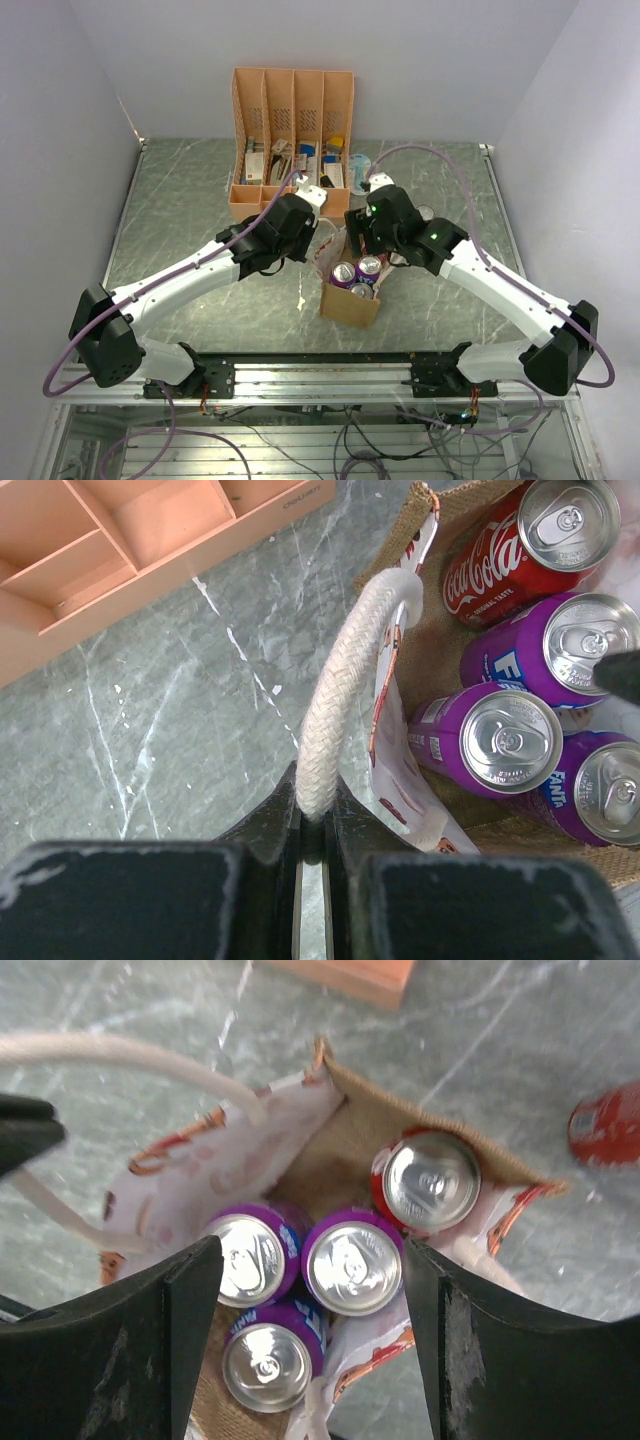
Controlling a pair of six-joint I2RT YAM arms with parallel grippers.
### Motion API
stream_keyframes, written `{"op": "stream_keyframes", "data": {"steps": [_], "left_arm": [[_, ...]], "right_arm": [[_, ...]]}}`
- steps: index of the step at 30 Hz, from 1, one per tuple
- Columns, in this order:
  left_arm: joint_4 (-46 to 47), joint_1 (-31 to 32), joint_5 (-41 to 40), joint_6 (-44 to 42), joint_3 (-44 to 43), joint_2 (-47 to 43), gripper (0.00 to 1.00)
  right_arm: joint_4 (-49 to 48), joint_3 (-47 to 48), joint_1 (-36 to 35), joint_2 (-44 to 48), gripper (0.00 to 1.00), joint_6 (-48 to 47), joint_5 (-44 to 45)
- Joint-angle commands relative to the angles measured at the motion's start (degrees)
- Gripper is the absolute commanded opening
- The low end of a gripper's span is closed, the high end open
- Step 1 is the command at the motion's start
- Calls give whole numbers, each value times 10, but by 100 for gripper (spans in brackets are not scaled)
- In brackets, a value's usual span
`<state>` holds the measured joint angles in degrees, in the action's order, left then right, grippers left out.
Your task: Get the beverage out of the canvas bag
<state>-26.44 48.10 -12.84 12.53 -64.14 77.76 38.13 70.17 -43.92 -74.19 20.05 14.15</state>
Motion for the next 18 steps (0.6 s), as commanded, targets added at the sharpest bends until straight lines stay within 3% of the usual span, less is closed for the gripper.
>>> {"op": "stream_keyframes", "data": {"steps": [1, 4, 10, 18], "left_arm": [[1, -8, -7, -10, -20, -10, 7], [-2, -8, -8, -10, -20, -6, 7], [-3, -8, -12, -9, -20, -10, 7], [-6, -7, -6, -9, -24, -2, 7]], "right_arm": [[12, -47, -3, 18, 71, 36, -27], [43, -58, -3, 17, 71, 56, -22], [108, -103, -3, 43, 70, 102, 84], [102, -160, -3, 47, 70, 135, 124]]}}
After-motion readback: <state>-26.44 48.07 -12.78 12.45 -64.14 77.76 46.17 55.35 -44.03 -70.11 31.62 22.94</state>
